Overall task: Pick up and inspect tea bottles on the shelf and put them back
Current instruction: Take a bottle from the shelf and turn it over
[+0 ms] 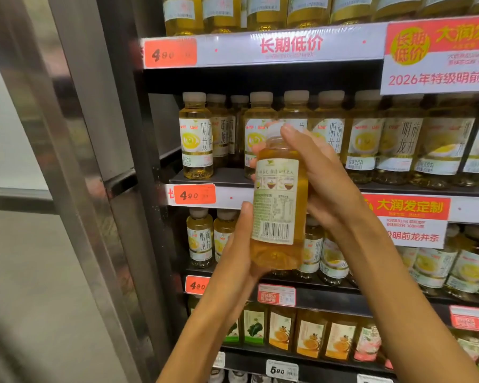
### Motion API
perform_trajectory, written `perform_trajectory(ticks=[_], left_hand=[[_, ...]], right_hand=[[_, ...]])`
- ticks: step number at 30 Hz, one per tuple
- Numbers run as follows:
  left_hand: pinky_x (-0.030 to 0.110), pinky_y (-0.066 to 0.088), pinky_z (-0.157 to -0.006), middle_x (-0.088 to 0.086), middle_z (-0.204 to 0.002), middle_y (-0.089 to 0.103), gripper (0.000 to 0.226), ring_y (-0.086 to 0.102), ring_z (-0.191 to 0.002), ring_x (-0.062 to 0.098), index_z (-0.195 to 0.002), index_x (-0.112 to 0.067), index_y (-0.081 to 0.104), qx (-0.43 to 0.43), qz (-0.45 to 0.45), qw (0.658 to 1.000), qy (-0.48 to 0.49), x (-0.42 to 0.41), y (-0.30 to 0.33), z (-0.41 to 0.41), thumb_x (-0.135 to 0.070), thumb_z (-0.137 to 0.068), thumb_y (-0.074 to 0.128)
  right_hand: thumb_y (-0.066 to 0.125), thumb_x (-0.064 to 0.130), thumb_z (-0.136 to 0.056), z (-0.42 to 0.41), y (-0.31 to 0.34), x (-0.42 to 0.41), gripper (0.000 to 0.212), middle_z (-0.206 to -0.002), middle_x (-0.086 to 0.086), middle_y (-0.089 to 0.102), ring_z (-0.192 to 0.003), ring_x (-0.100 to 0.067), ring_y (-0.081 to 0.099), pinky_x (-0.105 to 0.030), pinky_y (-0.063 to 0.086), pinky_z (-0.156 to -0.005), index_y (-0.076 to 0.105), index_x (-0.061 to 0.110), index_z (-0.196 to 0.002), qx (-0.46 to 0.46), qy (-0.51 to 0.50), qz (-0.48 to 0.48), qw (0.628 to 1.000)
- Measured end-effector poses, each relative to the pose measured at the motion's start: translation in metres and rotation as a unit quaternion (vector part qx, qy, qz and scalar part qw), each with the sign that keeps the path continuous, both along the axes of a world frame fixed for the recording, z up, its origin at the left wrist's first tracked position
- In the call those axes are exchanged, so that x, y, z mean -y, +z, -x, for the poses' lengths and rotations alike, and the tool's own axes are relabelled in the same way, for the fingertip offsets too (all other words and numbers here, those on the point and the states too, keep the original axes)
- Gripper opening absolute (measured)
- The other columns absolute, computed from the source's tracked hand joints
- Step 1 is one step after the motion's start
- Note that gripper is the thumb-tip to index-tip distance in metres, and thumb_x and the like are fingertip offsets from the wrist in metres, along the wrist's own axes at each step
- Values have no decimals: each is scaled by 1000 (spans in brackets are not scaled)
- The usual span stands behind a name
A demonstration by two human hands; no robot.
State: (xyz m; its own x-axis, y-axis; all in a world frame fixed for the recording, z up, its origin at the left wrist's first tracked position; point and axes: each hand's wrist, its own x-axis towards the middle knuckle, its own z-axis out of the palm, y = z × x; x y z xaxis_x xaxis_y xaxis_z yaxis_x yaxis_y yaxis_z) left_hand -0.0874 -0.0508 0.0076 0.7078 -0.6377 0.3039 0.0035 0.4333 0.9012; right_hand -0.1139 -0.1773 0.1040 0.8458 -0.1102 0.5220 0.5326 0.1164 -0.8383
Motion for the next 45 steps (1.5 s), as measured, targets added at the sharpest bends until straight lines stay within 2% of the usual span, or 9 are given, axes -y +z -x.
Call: perform_trajectory(ticks=[2, 5, 8, 17, 20, 26, 36, 41, 45], left_hand=[[35, 49, -99, -7, -120, 67, 59, 62, -113, 8, -130, -29, 53, 109, -56, 984, 130, -2, 5, -3, -68, -86, 43], [13, 51, -81, -23, -110, 64, 60, 61, -102, -5, -125, -37, 46, 198, -88, 963, 162, 2, 12, -3, -60, -71, 60], [7, 48, -71, -17, -102, 64, 61, 62, -93, -6, -121, -35, 45, 234, -113, 941, 217, 9, 12, -7, -38, -71, 78], [29, 57, -77, 8, -107, 72, 62, 70, -96, 21, -126, -12, 52, 87, -24, 996, 15, -8, 36, -49, -35, -72, 69], [25, 54, -86, 0, -123, 65, 63, 63, -112, 11, -132, -22, 46, 134, -36, 984, 116, -11, 38, -61, -32, -78, 77], [18, 43, -100, -7, -130, 54, 65, 51, -120, 2, -134, -21, 43, 311, -94, 892, 313, -6, 41, -74, -20, -78, 78], [13, 49, -89, -7, -120, 64, 58, 61, -110, -1, -133, -14, 53, 241, -63, 905, 344, -3, 42, -92, -8, -79, 74], [8, 47, -84, -16, -116, 62, 55, 59, -107, -8, -132, -21, 51, 238, -71, 908, 339, -3, 43, -101, -8, -83, 71], [24, 46, -101, -8, -129, 48, 57, 51, -117, 3, -137, -20, 48, 262, -139, 867, 401, 0, 42, -102, -19, -85, 70]], right_hand=[[54, 24, -96, 1, 3, -1, 26, -97, -6, 72, -90, -15, 67, -28, 56, -79, 55, 12, -119, 27, -79, 42, 996], [57, 26, -95, -1, 7, -5, 23, -103, -5, 71, -96, -13, 67, -27, 56, -82, 56, 20, -117, 40, -140, 53, 988], [52, 29, -97, -7, 15, -8, 22, -95, 8, 72, -95, -7, 68, -25, 57, -82, 57, 22, -117, 26, -117, 63, 991], [49, 14, -98, -29, 25, -5, 31, -102, 3, 68, -94, -13, 67, -32, 57, -80, 49, 20, -128, 50, 13, 36, 998], [58, 14, -94, -35, 29, -11, 30, -107, -4, 66, -101, -19, 65, -32, 56, -83, 53, 20, -123, 113, -57, 51, 991], [66, 10, -88, -56, 30, -20, 38, -116, -12, 59, -106, -22, 60, -32, 55, -88, 51, 7, -123, 156, -184, 110, 964], [56, 21, -96, -87, 21, -16, 43, -133, -5, 48, -119, -14, 51, -38, 48, -99, 45, 16, -137, 128, -234, 214, 940], [57, 15, -95, -93, 24, -8, 44, -135, -6, 45, -126, -13, 42, -32, 39, -107, 47, 12, -138, 167, -286, 320, 888], [60, 25, -93, -100, 23, -1, 47, -136, -1, 49, -127, -17, 37, -40, 34, -106, 48, 19, -138, 156, -345, 379, 845]])
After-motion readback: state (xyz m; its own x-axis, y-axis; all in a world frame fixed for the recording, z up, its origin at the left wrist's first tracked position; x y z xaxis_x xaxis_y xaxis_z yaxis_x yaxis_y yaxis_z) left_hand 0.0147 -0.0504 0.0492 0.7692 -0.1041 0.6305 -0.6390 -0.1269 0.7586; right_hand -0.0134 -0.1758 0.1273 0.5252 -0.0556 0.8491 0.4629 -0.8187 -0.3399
